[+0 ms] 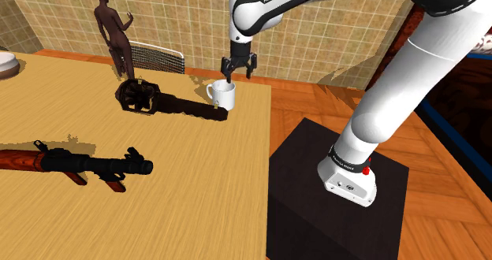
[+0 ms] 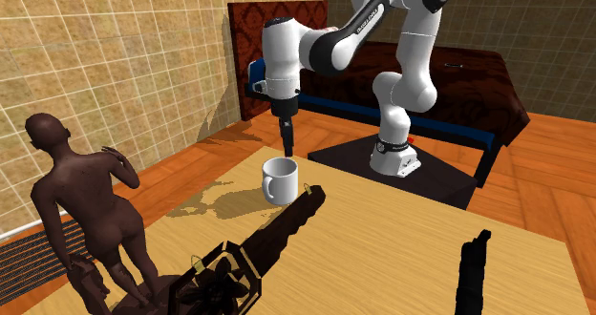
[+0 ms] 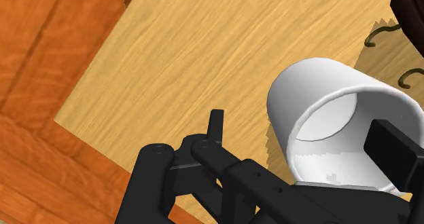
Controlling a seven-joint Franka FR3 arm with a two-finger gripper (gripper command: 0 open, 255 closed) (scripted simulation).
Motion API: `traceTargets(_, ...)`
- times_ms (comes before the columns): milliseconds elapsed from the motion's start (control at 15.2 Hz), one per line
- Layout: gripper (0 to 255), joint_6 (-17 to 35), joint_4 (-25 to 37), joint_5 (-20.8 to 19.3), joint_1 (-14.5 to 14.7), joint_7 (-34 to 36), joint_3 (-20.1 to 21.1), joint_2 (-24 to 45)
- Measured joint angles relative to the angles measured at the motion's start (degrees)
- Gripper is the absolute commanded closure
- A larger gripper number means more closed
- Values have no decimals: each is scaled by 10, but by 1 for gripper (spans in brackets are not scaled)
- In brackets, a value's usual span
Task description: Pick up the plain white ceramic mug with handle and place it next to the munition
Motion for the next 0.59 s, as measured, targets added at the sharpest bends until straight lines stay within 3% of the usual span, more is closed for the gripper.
traceTargets(198,0,25,27,-8,-1,14,1,52)
traceTargets(594,0,75,4,-10,0,19,2,79)
